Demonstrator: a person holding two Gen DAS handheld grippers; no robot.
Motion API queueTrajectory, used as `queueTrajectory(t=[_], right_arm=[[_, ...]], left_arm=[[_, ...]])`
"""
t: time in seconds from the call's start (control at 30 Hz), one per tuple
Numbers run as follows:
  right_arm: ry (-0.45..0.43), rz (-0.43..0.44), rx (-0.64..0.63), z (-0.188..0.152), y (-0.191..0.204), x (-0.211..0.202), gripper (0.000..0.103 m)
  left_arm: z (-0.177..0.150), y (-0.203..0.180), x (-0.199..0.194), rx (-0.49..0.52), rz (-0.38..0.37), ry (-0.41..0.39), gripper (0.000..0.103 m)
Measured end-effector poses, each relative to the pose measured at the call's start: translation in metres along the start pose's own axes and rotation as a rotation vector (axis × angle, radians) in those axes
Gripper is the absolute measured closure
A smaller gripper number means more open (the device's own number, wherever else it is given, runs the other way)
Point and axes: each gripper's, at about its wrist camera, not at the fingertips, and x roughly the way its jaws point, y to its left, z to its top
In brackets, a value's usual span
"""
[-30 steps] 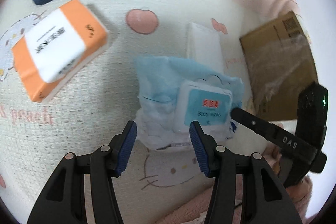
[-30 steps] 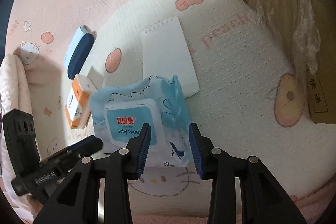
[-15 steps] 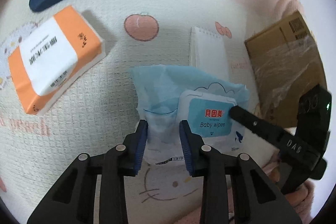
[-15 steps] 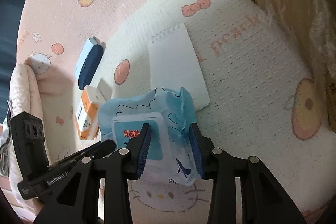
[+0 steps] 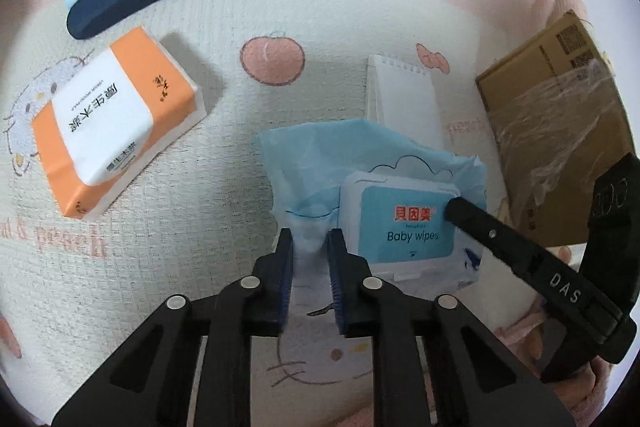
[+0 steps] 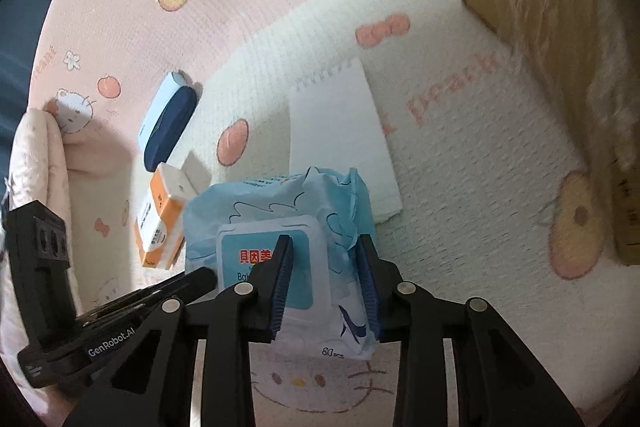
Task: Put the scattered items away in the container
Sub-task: 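Lift the baby wipes pack with the right gripper, then carry the wipes pack over the cardboard box and lower it inside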
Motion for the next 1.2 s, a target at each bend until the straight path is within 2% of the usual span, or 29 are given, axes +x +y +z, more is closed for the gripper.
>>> queueTrajectory(t=[0.13,0.3,0.43,0.6,0.83,1.0,1.2], right_arm=[[-0.05,0.068,0.057,0.001,-0.005,-0.022,0.08],[-0.174,0.015,-0.013,0.0,0.015,-0.068,0.081],[-0.284,0.003,-0.044,0.008,0.024,-0.115,0.081],[-0.392,-0.019,-0.055,0.021,0.028,-0.17,0.081],[-0.509,-0.039,-0.02,0.051,-0.003,-0.246,0.081],[-0.54,-0.07,0.023,0.071,-0.038,-0.28,0.081],[-0.513,-0.087,0.084,0.092,-0.087,-0.295,0.081]], left_arm=[[-0.004,-0.004,-0.017,0.009,-0.008,-0.029,0.085],[-0.003,-0.023,-0.045,0.061,-0.047,-0.084,0.085],[0.001,-0.044,-0.08,0.107,-0.099,-0.166,0.085],[0.015,-0.089,-0.123,0.175,-0.15,-0.282,0.085],[0.043,-0.174,-0.153,0.279,-0.253,-0.38,0.085],[0.064,-0.234,-0.142,0.317,-0.325,-0.355,0.085],[0.076,-0.282,-0.109,0.325,-0.337,-0.276,0.085]])
